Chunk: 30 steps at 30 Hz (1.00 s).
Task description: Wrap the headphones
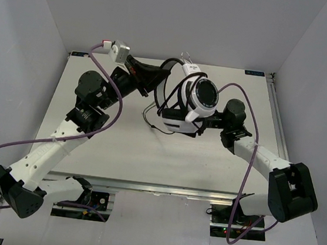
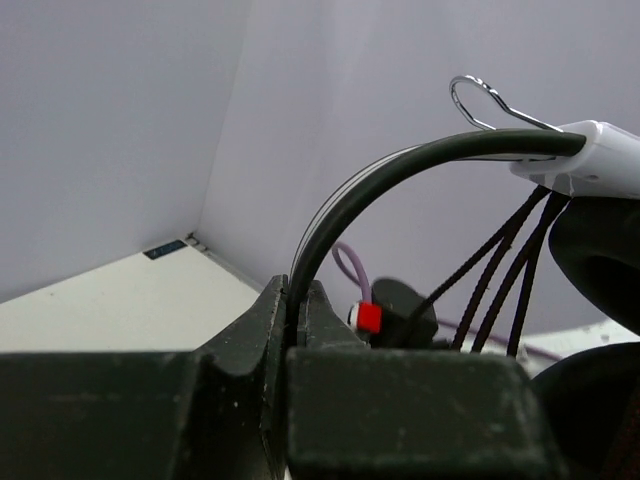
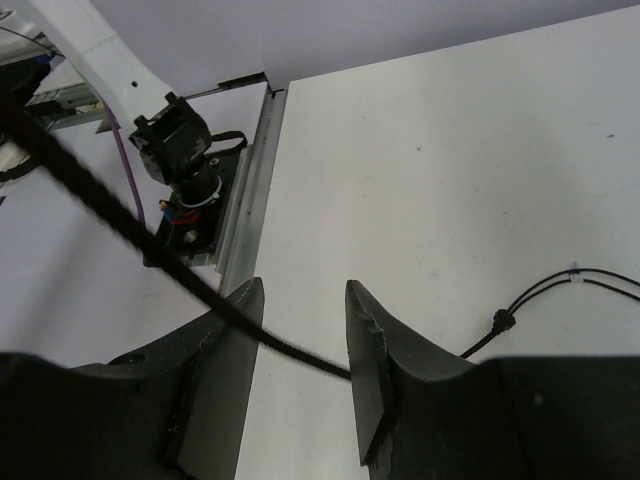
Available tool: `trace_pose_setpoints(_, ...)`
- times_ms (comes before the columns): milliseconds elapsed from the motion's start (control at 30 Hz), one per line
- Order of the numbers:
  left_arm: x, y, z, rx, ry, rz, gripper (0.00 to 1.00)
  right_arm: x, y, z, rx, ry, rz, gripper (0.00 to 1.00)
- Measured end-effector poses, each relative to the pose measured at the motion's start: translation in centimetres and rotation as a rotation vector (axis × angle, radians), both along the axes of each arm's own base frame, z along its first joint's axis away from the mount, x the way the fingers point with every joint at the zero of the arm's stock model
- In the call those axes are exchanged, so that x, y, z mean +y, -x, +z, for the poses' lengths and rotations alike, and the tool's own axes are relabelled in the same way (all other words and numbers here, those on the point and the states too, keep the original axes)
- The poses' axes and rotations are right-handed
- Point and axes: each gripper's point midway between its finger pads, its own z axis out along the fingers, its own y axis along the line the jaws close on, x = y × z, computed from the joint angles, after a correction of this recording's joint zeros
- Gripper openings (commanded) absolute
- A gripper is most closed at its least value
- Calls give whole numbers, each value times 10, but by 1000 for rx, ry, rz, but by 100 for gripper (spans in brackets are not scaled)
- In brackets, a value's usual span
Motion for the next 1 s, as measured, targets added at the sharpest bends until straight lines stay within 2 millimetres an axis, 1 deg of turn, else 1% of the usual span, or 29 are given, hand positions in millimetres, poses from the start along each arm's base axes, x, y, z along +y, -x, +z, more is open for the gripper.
trace_pose_setpoints(67,8,-12,12,18,44,72,0,3,6,-2,9,-6,13,42)
trace_pose_setpoints(100,13,-19,16,30,69,119,0,4,8,-4,15,-7,17,39)
trace_pose_setpoints(167,24,-29,21,54,112,197,0,5,14,-10,36,-5,22,33)
trace_pose_setpoints(233,37,-42,25,86,161,286,0,7,20,-15,59,-3,34,31)
trace_pose_setpoints(300,45,-54,30,109,198,346,0,11,28,-14,71,-6,56,30)
trace_pose_setpoints(367,48,-63,34,126,229,385,0,15,35,-9,66,-16,78,34)
trace_pose_setpoints(467,48,-74,36,149,250,409,0,17,37,-4,56,-24,90,49)
trace_pose_setpoints(500,47,-75,36,154,251,412,0,18,36,-3,45,-23,88,52)
trace_pose_setpoints(533,47,-77,35,159,249,415,0,19,33,-2,36,-20,83,53)
trace_pose_setpoints(667,46,-78,34,169,240,420,0,22,22,0,-19,-4,56,53)
trace_pose_setpoints(767,47,-78,35,172,236,421,0,22,16,-5,-68,29,44,54)
trace_pose_setpoints(833,47,-78,36,171,232,423,0,21,8,-12,-128,78,21,57)
trace_pose_setpoints(933,49,-78,35,169,223,434,0,11,1,-13,-263,144,-32,57)
trace_pose_setpoints(1000,50,-78,33,168,214,440,0,-1,5,-6,-357,173,-46,57)
